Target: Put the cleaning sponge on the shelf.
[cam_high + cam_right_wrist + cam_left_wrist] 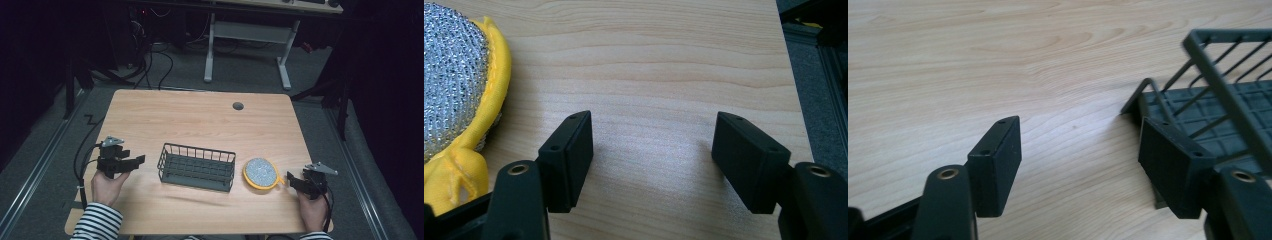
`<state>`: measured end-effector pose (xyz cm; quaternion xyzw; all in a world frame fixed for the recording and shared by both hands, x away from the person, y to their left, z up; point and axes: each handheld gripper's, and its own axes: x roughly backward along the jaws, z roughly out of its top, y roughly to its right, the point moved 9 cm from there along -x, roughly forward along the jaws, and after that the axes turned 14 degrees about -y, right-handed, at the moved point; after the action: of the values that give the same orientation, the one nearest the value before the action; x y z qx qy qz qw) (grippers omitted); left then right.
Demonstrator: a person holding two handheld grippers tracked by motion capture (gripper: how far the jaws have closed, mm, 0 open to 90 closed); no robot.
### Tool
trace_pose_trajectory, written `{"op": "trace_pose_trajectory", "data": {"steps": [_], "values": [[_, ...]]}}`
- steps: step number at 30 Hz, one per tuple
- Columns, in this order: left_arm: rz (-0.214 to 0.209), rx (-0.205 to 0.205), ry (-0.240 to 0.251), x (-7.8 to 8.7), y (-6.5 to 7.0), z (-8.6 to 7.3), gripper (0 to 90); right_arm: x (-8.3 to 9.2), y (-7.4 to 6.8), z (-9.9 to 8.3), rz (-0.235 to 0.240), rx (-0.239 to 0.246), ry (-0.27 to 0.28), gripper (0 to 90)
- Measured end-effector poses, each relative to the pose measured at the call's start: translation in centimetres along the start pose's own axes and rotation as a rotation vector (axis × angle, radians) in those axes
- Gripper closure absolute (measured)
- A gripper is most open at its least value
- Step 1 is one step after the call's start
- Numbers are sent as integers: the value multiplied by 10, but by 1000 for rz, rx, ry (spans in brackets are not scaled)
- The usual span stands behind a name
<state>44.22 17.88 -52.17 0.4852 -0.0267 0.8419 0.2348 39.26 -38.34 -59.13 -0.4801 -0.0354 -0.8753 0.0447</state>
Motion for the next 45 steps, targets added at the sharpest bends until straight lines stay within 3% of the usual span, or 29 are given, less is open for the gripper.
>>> {"op": "trace_pose_trajectory", "data": {"steps": [13,24,33,39,41,45], "values": [[48,109,6,-13,-31,-29,314,0,0,0,-1,-1,0,331],[95,158,34,-29,-47,-43,318,0,0,0,-3,-5,1,331],[153,136,10,-44,-54,-45,314,0,0,0,-5,-5,1,330],[185,117,33,-49,-55,-43,305,0,-1,0,-4,-2,2,330],[207,99,62,-51,-54,-43,303,0,-1,0,-4,-3,2,330],[238,76,47,-52,-52,-44,295,0,-1,0,-3,-7,1,330]]}}
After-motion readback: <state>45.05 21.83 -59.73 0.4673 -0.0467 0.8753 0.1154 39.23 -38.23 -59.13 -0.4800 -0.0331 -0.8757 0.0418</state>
